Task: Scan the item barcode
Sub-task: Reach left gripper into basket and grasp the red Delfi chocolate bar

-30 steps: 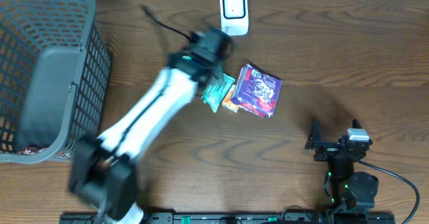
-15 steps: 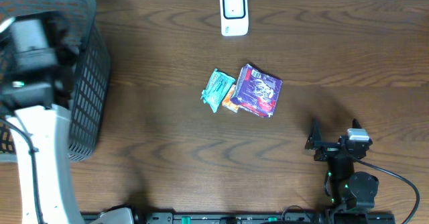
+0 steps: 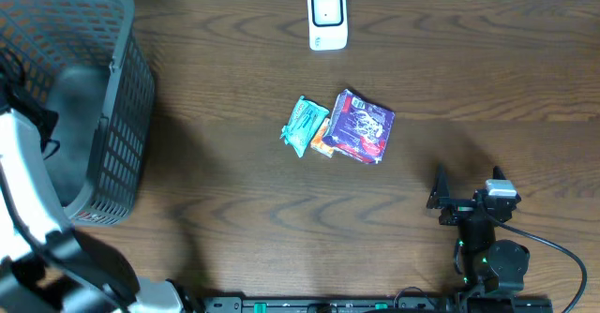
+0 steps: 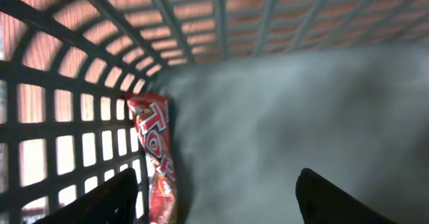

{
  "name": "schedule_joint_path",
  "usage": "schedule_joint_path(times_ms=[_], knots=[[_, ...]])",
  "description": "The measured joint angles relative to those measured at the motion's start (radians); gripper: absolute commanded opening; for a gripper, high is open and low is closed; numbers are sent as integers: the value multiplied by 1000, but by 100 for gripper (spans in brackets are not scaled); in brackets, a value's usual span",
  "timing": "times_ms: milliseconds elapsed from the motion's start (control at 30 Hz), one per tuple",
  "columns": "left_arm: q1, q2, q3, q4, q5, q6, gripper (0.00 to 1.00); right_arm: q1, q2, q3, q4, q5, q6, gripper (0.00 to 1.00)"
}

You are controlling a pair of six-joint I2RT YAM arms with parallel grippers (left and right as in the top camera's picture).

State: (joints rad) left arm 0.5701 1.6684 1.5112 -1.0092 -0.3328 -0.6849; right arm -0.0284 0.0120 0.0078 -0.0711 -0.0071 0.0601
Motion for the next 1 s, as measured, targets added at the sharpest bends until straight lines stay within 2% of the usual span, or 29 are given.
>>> schedule_joint_path(times_ms=[367, 567, 867, 933, 967, 1000], knots=[[74, 266, -12, -47, 17, -18, 76, 0, 0, 0, 0, 0, 0, 99], [110, 301, -13, -47, 84, -22, 76, 0, 0, 0, 0, 0, 0, 99], [121, 301, -73, -42, 103, -51, 76, 0, 0, 0, 0, 0, 0, 99], [130, 301, -105, -21, 108, -68, 75, 0, 0, 0, 0, 0, 0, 99], [135, 301, -121, -7, 110, -74, 72, 0, 0, 0, 0, 0, 0, 99], [139, 301, -128, 2, 113, -78, 65, 0, 0, 0, 0, 0, 0, 99]])
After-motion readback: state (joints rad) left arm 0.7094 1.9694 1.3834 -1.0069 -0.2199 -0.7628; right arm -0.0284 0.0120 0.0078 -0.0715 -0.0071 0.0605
